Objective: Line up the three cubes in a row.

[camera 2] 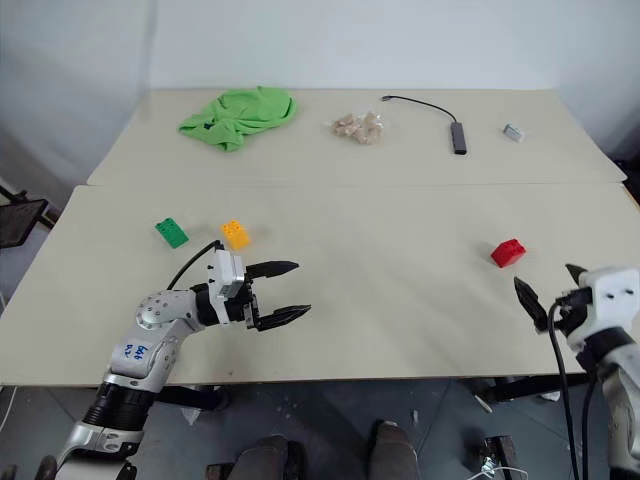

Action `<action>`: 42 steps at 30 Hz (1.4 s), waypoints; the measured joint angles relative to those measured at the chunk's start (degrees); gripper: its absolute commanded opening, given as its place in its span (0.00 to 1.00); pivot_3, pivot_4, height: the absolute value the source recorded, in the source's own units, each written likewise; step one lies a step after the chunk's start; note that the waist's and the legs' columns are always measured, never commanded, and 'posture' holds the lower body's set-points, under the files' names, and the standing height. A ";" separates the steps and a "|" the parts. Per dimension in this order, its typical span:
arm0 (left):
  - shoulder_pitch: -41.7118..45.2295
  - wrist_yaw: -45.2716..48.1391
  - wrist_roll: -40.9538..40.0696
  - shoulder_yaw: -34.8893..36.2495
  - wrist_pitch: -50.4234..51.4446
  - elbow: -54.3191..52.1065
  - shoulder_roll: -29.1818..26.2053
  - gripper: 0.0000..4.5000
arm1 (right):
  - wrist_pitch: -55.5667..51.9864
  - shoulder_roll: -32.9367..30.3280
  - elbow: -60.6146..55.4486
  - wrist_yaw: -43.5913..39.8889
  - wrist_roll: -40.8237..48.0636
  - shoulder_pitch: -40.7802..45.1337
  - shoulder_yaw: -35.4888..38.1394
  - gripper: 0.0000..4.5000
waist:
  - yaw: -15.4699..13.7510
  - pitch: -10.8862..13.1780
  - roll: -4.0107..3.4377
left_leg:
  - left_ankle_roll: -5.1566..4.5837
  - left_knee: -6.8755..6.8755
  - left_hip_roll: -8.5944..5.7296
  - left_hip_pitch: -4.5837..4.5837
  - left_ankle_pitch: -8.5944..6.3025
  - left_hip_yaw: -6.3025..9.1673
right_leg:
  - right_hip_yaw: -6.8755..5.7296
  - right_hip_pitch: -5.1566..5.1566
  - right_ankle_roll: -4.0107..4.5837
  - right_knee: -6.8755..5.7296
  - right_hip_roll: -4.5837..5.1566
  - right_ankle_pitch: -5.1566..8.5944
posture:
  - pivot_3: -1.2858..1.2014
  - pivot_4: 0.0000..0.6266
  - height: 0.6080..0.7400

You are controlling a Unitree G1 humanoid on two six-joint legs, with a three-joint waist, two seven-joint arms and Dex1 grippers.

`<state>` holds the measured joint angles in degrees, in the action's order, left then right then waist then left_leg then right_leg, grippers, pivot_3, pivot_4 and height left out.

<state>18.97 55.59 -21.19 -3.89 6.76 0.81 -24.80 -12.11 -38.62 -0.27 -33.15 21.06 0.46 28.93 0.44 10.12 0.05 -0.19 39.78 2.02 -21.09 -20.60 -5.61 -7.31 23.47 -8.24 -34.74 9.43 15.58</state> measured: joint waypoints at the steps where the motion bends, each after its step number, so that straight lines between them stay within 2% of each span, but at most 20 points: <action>1: 0.09 0.37 -0.40 0.50 -0.01 0.12 0.07 0.99 | -1.69 -1.28 3.57 -0.47 -0.36 3.94 -1.81 1.00 | -0.14 0.01 0.01 | -0.01 0.09 -0.01 -0.06 -0.01 -0.05 | 0.03 0.00 -0.01 0.05 0.00 -0.01 | 0.52 0.24 1.00; 2: 0.56 1.27 -1.26 0.75 -0.86 -0.02 0.35 0.99 | -3.11 -3.16 9.91 -0.71 -1.94 10.65 -4.63 1.00 | -0.07 0.02 -0.01 | -0.07 0.19 -0.04 -0.12 -0.02 -0.19 | 0.15 0.01 -0.03 0.13 0.01 -0.02 | 0.52 0.24 1.00; 5: 0.64 3.98 -2.29 0.55 -1.84 -2.46 -0.20 0.99 | -2.58 -5.83 20.81 -0.59 -5.57 21.29 -8.65 1.00 | -0.37 0.02 -0.03 | -0.11 0.18 -0.06 -0.10 0.00 -0.18 | 0.16 0.00 -0.03 0.15 0.03 -0.02 | 0.52 0.24 1.00; 10: -0.41 4.49 -2.52 0.73 -1.53 -2.92 -0.89 0.99 | -1.17 -6.31 30.39 -4.79 -6.73 25.37 -11.50 1.00 | -1.06 0.02 -0.04 | -0.09 0.10 -0.06 -0.18 -0.01 -0.02 | -0.02 -0.01 -0.12 0.20 0.03 -0.07 | 0.52 0.24 1.00; 15: -2.79 3.90 -2.49 0.62 -1.19 -4.94 -1.14 0.99 | 0.02 -6.34 39.22 -8.25 -8.29 28.43 -13.35 1.00 | -0.54 0.02 -0.04 | -0.09 0.13 -0.07 -0.19 -0.01 -0.08 | 0.02 -0.03 -0.15 0.28 0.03 -0.09 | 0.52 0.24 1.00; 17: -2.78 3.77 -2.49 0.62 -1.01 -5.15 -1.14 1.00 | 1.05 -6.49 40.79 -8.71 -8.56 29.53 -13.35 0.91 | -0.31 0.02 -0.04 | -0.09 0.15 -0.07 -0.18 -0.01 -0.08 | 0.03 -0.04 -0.15 0.26 0.03 -0.09 | 0.52 0.24 1.00; 19: -2.79 3.52 -2.45 0.63 -0.92 -5.31 -1.24 1.00 | 2.16 -6.63 40.88 -10.37 -8.46 29.53 -13.31 0.80 | -0.27 0.02 -0.04 | -0.09 0.14 -0.06 -0.17 -0.01 -0.07 | 0.03 -0.03 -0.15 0.25 0.03 -0.09 | 0.52 0.24 1.00; 25: -2.84 2.76 -2.31 0.71 -0.87 -5.31 -2.02 1.00 | 5.29 -6.58 35.83 -20.87 -5.83 26.50 -13.69 0.35 | -0.32 0.02 -0.04 | -0.09 0.15 -0.07 -0.17 -0.01 -0.07 | 0.03 -0.05 -0.16 0.26 0.03 -0.10 | 0.52 0.24 1.00; 29: -3.19 2.66 -2.27 0.75 -0.95 -5.31 -2.09 1.00 | 10.79 -6.47 35.18 -25.91 -7.27 27.06 -17.62 0.34 | -0.23 0.02 -0.04 | -0.09 0.15 -0.07 -0.15 -0.01 -0.07 | 0.03 -0.06 -0.16 0.25 0.03 -0.10 | 0.52 0.24 1.00; 31: -4.34 2.36 -2.25 1.21 -0.82 -5.50 -2.80 1.00 | 11.01 -4.64 32.77 -29.31 -7.61 30.18 -21.05 0.34 | 0.28 0.03 -0.07 | -0.08 0.15 -0.03 -0.14 -0.01 -0.14 | 0.09 -0.01 -0.15 0.23 0.02 -0.10 | 0.52 0.24 1.00; 34: -5.96 1.48 -2.28 1.82 -0.35 -7.28 -3.38 1.00 | 10.17 0.49 23.37 -37.57 -8.33 38.04 -31.31 0.34 | 1.87 0.07 -0.14 | 0.01 0.13 0.07 -0.07 0.01 -0.07 | 0.07 0.06 -0.13 -0.01 -0.03 -0.11 | 0.52 0.24 1.00; 35: -6.38 1.39 -2.29 1.88 -0.19 -7.78 -3.65 1.00 | 9.10 3.08 19.61 -40.17 -8.32 40.93 -35.16 0.34 | 1.64 0.07 -0.14 | 0.06 0.14 0.09 -0.08 -0.01 0.08 | -0.05 0.05 -0.13 -0.11 -0.04 -0.11 | 0.52 0.24 1.00; 37: -6.88 1.28 -2.32 2.28 0.11 -8.13 -4.00 1.00 | 8.08 4.21 18.00 -41.51 -8.30 42.14 -37.24 0.34 | 0.96 0.08 -0.13 | 0.07 0.16 0.09 -0.16 -0.01 0.22 | -0.19 0.03 -0.13 -0.10 -0.02 -0.11 | 0.52 0.24 1.00; 42: -13.24 1.11 -3.25 6.39 1.30 -9.87 -7.76 1.00 | 6.34 10.60 21.33 -44.95 -10.35 45.09 -44.75 0.34 | -0.24 0.08 -0.13 | 0.02 0.21 0.00 -0.23 -0.07 0.23 | -0.23 -0.01 -0.14 0.06 0.03 -0.12 | 0.52 0.24 1.00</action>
<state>5.73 56.70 -24.43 2.50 8.06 -9.06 -32.57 -5.77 -28.02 21.06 -78.11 10.71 45.55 -15.82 0.20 10.20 -0.08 -0.17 39.99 2.02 -21.31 -20.67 -5.38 -7.54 23.45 -8.37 -34.68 9.46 15.47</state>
